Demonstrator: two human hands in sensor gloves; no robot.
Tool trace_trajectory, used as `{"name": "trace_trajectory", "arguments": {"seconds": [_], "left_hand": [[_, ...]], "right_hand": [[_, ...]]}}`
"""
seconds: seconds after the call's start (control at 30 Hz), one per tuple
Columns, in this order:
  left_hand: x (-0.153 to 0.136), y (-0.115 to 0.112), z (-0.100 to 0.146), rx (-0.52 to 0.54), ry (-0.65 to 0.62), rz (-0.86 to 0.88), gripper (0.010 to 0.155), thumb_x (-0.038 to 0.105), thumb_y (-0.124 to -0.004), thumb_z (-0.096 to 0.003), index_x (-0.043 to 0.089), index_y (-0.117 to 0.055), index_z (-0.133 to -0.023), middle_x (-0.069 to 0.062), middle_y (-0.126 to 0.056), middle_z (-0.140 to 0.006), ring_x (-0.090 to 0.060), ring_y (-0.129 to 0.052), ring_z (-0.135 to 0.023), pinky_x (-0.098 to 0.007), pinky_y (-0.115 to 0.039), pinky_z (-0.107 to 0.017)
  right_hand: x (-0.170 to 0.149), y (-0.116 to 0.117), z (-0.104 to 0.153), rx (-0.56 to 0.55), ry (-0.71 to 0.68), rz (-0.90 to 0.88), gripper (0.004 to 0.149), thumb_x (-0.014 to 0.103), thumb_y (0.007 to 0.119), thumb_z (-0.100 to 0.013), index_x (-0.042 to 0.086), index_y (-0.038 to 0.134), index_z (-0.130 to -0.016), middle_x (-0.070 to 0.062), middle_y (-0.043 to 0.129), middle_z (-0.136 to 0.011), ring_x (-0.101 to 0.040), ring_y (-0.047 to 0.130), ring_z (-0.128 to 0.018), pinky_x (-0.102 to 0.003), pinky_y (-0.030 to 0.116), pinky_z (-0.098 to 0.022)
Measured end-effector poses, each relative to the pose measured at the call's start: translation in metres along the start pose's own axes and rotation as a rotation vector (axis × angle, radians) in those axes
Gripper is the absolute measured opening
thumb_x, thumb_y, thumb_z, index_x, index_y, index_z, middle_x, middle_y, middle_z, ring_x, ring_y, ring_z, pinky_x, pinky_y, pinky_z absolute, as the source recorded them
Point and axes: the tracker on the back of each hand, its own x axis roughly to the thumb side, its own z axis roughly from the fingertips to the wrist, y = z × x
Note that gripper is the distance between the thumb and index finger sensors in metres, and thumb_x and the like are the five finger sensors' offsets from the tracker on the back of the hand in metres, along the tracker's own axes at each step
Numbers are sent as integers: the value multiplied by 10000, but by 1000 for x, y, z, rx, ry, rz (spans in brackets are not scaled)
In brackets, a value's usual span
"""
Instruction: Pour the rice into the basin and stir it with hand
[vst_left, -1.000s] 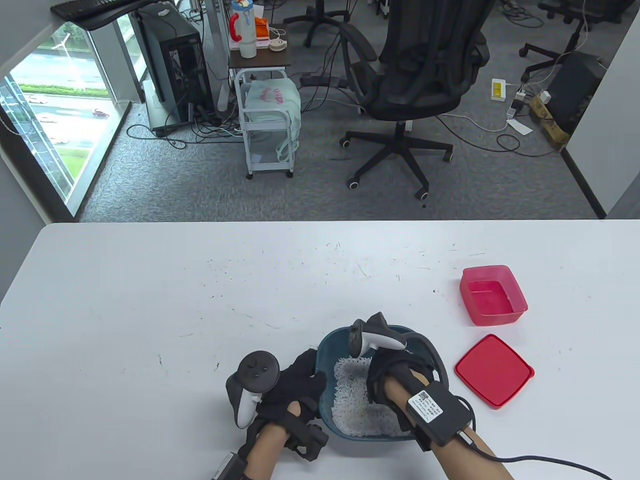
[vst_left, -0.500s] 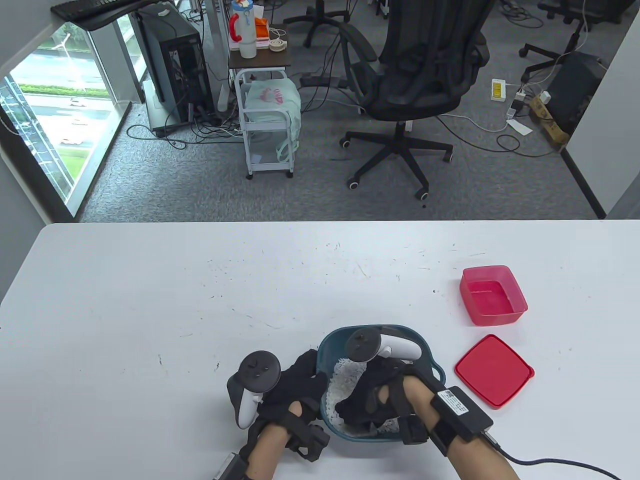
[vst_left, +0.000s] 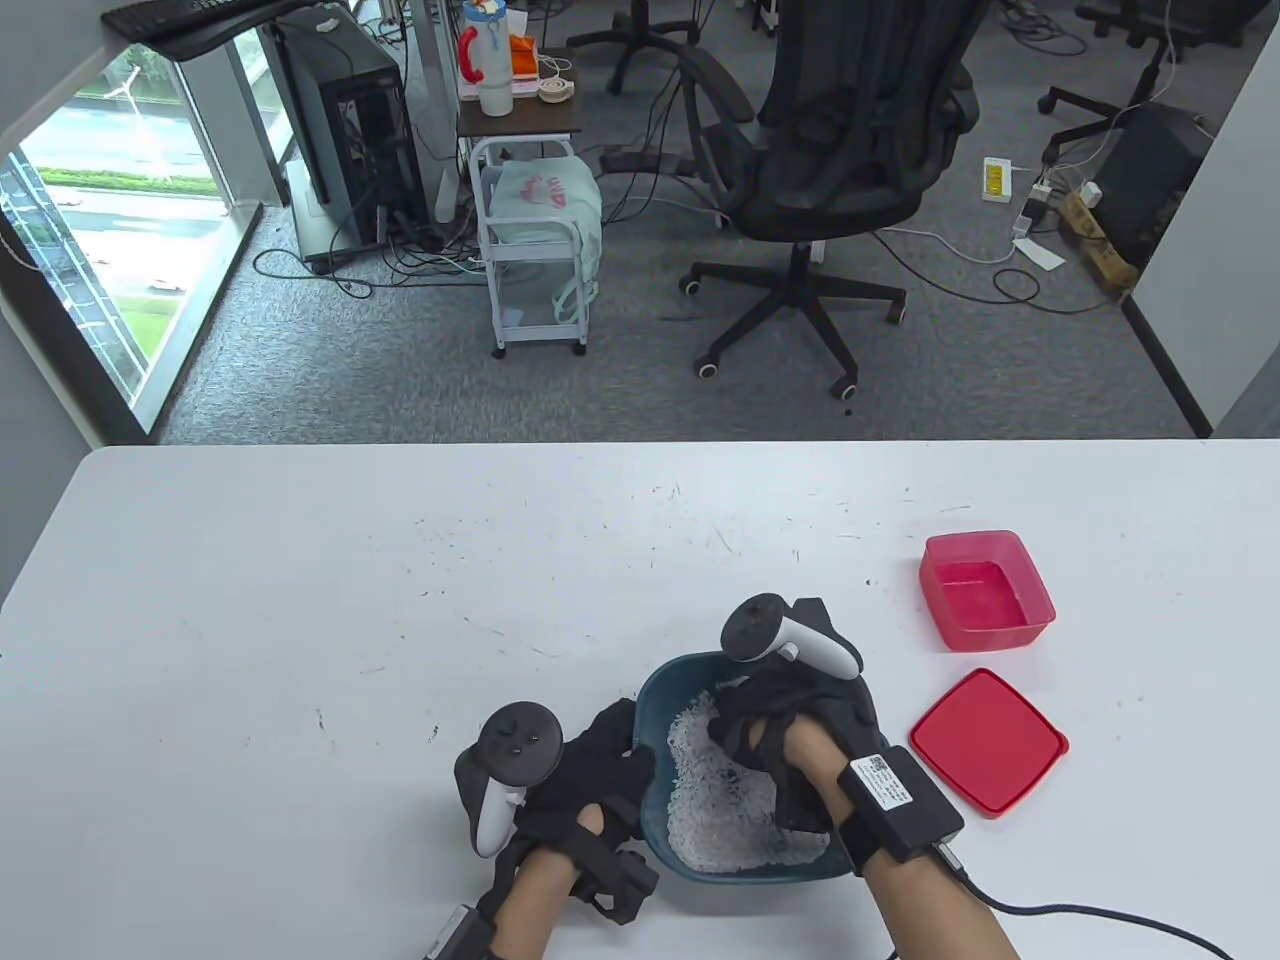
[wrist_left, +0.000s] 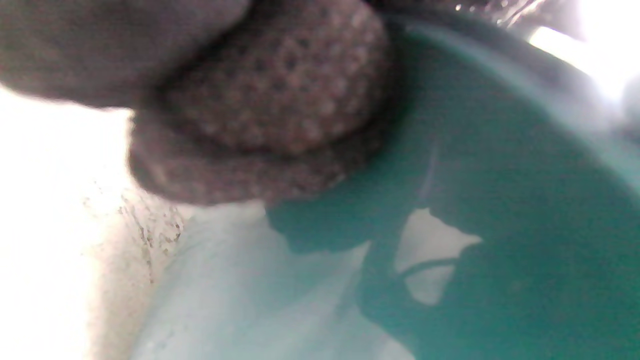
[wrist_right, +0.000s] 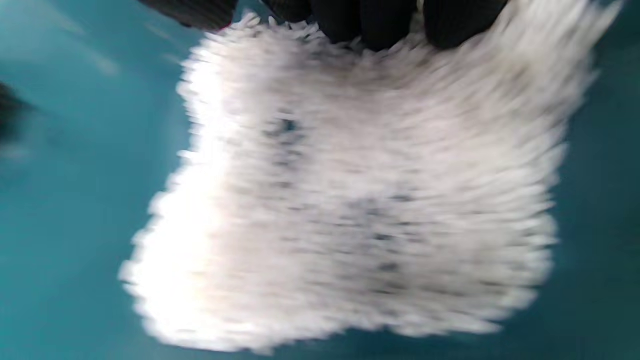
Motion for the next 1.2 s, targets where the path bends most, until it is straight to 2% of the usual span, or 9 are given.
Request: {"name": "trace_trajectory", "arguments": {"seconds": [0.13,0.27,0.37,0.53,0.63,0.7,0.87,0.93,1.2], "left_hand": [[-1,0,0,3,12,14,659,261,-867,-441,-38,-672,-995,-339,-827,-892,-159,-1109,-56,-278,-983,-2],[0,-1,1,13,17,14,658,263,-865,-441,-40,-673,-993,-339,-828,-890,-157,-1106,-49,-274,-980,2],[-1,-1,1,17,23,20,658,264,-865,-442,-38,-672,-994,-340,-828,-890,-159,-1105,-47,-275,-980,2],[0,-1,2,14,20,18,662,267,-864,-442,-35,-668,-996,-338,-824,-895,-160,-1103,-70,-277,-979,-1],[-1,-1,2,1,16,22,667,266,-861,-443,-36,-658,-1002,-338,-814,-903,-169,-1101,-72,-286,-975,-10],[0,-1,2,-2,10,16,668,265,-860,-442,-36,-658,-1003,-338,-814,-905,-168,-1102,-73,-287,-975,-12],[1,-1,1,-7,2,1,666,262,-860,-442,-37,-658,-1002,-342,-813,-903,-166,-1103,-76,-287,-975,-14],[0,-1,1,-8,2,1,667,263,-860,-443,-36,-658,-1003,-340,-816,-902,-165,-1104,-77,-287,-975,-15],[1,0,2,-5,19,13,662,262,-861,-444,-36,-664,-1001,-338,-820,-901,-171,-1108,-82,-294,-979,-17]], "right_hand": [[0,12,12,-16,84,194,661,365,730,-364,-23,664,-895,-314,771,-857,-495,869,-680,-582,778,-410],[10,40,19,74,137,367,648,377,741,-346,-93,790,-790,-343,946,-668,-482,1014,-436,-566,840,-254],[21,52,21,134,44,384,637,382,752,-330,-103,849,-730,-338,997,-586,-474,1032,-343,-550,847,-207],[30,49,16,300,-312,72,631,390,763,-328,-33,840,-790,-278,966,-721,-486,1002,-540,-591,837,-328],[30,45,3,368,-393,-130,643,377,757,-341,-11,751,-854,-270,857,-829,-497,911,-658,-619,790,-402],[30,38,-2,330,-412,-185,647,373,745,-352,-11,707,-872,-273,808,-857,-497,874,-692,-632,749,-442],[37,15,-5,37,-362,-193,656,388,718,-369,51,614,-922,-220,701,-934,-471,749,-810,-650,656,-526],[37,10,-5,-21,-308,-164,646,387,717,-373,50,622,-916,-222,707,-930,-471,752,-807,-661,634,-532],[26,8,5,-143,75,232,627,399,730,-365,65,705,-896,-205,809,-878,-441,851,-747,-623,715,-489]]}}
